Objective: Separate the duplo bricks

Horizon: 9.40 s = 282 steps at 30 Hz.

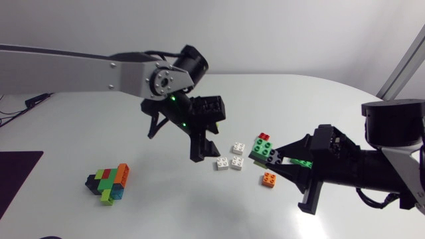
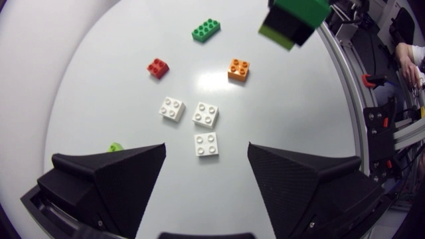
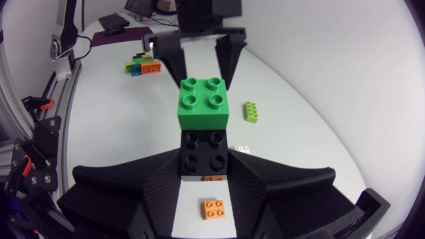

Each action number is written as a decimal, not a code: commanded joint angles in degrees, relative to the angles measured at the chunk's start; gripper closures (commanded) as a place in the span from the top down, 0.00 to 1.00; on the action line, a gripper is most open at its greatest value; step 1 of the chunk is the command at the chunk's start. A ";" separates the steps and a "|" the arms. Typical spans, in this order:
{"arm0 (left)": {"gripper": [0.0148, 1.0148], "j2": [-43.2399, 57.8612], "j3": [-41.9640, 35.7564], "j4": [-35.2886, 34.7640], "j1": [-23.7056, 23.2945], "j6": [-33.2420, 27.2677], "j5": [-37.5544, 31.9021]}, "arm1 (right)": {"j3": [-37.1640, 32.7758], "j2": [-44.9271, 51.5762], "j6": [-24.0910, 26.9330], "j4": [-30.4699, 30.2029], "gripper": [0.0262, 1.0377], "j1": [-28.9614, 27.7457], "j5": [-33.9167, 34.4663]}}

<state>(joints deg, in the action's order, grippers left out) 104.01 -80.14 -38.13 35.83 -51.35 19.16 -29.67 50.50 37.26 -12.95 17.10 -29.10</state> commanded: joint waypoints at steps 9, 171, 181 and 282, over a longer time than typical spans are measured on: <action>0.88 -9.35 4.46 -4.59 6.53 1.08 0.62 | 1.46 8.56 -1.13 4.86 0.25 7.24 4.49; 0.91 0.14 -3.36 -14.78 -5.51 2.84 40.70 | -11.99 19.11 -25.21 7.85 0.25 -6.91 -34.88; 0.65 2.08 -4.76 -14.69 -5.25 2.84 42.81 | -12.25 20.08 -26.44 8.47 0.25 -7.08 -36.38; 0.32 -2.32 -1.42 -17.07 -1.65 -1.91 33.58 | -14.45 20.95 -19.76 1.61 0.25 -3.39 -36.38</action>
<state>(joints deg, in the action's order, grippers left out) 103.18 -83.00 -54.70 33.76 -51.44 53.69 -41.91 70.28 17.85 -10.41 14.26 -64.42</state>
